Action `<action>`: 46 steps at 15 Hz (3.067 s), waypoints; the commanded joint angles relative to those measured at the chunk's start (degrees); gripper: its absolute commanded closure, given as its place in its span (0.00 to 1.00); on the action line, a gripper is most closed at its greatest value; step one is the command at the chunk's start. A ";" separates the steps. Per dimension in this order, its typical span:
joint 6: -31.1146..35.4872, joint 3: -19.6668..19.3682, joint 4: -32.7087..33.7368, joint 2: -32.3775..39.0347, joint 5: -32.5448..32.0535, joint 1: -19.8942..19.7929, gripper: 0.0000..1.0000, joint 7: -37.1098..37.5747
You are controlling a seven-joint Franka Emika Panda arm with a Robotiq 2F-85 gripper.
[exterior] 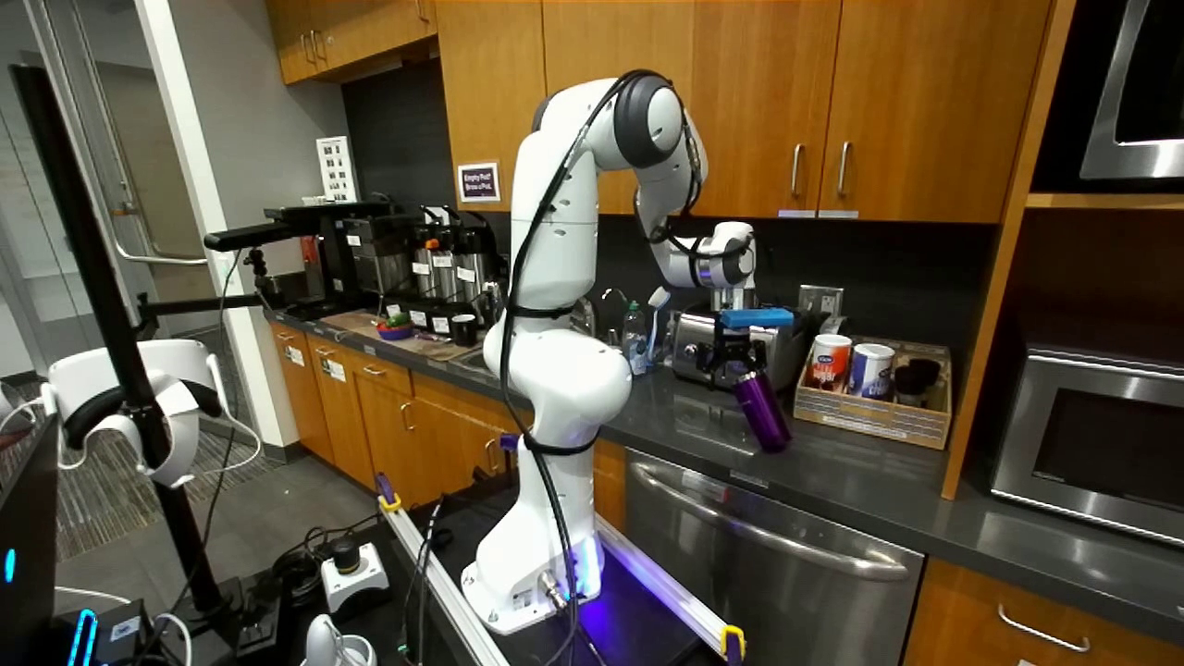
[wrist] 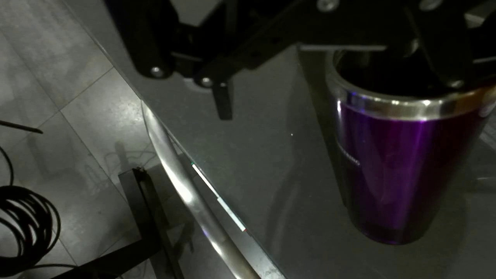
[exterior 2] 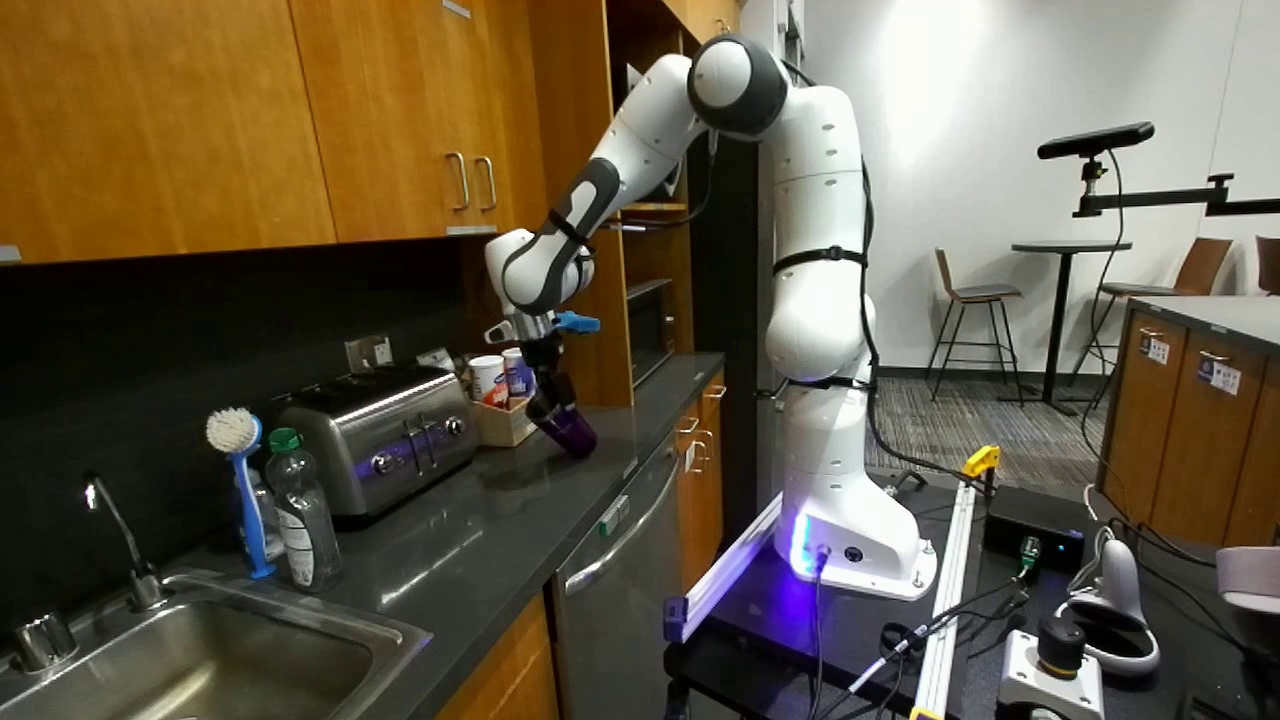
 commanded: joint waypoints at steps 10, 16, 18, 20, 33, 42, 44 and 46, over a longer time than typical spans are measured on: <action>17.11 0.26 -7.50 -6.14 0.97 0.23 0.00 -6.19; 22.32 -0.23 -8.16 -4.90 0.17 0.44 0.00 -9.38; 24.04 -0.36 -9.14 -5.14 0.46 0.43 0.00 -10.68; 24.20 -0.41 -9.31 -5.27 0.49 0.43 0.00 -11.07; 28.84 -0.54 -9.72 -7.34 0.12 0.40 0.00 -12.56; 27.25 -1.73 -8.16 -5.39 7.99 0.68 0.00 -16.34; 27.04 -1.85 -7.73 -4.86 12.92 0.56 0.00 -21.08; 28.10 -1.89 -7.32 -4.24 17.32 0.32 0.00 -25.88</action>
